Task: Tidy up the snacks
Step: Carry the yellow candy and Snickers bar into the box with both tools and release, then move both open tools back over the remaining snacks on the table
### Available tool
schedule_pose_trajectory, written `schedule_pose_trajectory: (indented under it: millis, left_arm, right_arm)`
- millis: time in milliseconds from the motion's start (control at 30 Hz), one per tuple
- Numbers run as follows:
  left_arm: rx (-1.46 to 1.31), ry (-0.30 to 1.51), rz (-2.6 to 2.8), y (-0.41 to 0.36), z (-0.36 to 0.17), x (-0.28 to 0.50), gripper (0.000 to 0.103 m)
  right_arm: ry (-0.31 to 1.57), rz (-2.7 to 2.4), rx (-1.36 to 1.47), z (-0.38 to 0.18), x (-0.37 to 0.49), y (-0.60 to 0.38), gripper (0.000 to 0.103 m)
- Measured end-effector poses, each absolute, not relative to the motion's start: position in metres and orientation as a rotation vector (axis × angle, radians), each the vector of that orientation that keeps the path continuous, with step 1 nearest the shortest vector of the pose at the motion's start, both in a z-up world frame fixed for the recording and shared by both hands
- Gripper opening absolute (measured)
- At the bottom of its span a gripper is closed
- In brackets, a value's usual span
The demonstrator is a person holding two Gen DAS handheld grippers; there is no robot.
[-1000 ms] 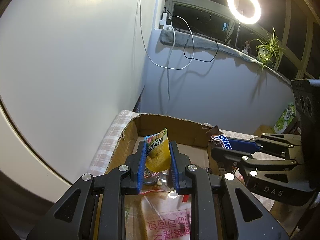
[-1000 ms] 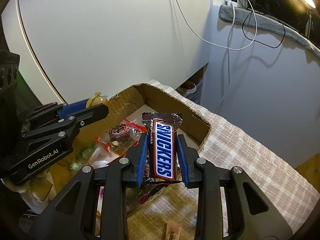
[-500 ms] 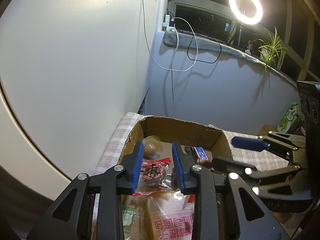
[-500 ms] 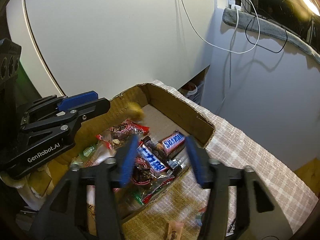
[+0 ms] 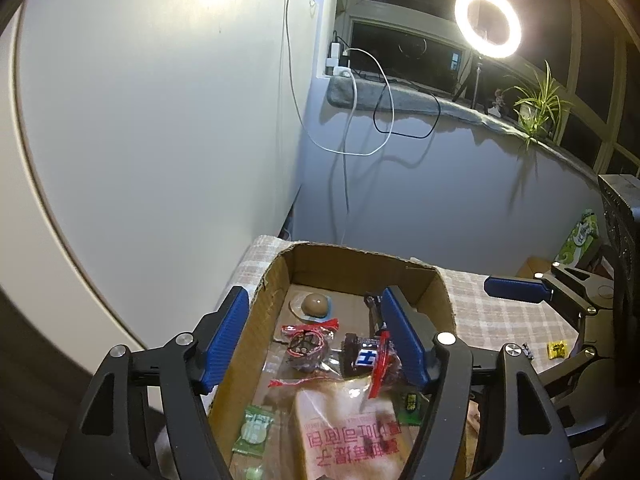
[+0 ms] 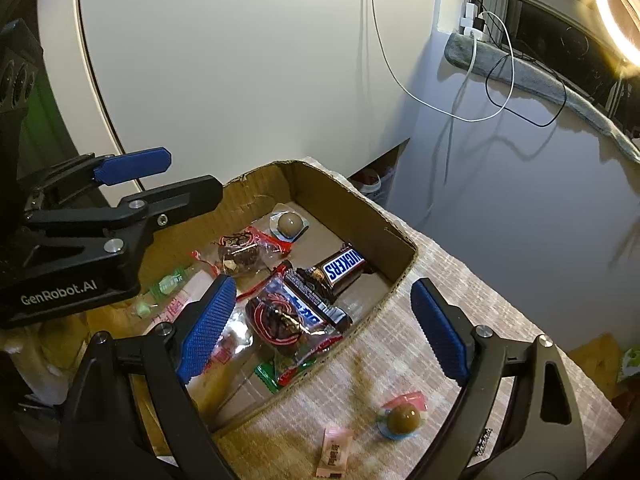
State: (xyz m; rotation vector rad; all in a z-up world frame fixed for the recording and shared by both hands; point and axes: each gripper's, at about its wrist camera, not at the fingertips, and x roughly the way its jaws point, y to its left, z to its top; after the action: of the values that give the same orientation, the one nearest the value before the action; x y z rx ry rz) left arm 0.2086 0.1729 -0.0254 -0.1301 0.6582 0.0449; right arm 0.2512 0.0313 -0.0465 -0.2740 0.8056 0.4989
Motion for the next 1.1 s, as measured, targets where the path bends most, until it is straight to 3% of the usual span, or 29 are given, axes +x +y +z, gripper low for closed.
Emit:
schedule_pose_trajectory:
  millis: [1100]
  left_arm:
    - [-0.103, 0.608, -0.107, 0.109, -0.002, 0.134, 0.07]
  right_arm:
    - [0.744, 0.32, -0.153, 0.002, 0.162, -0.076, 0.091]
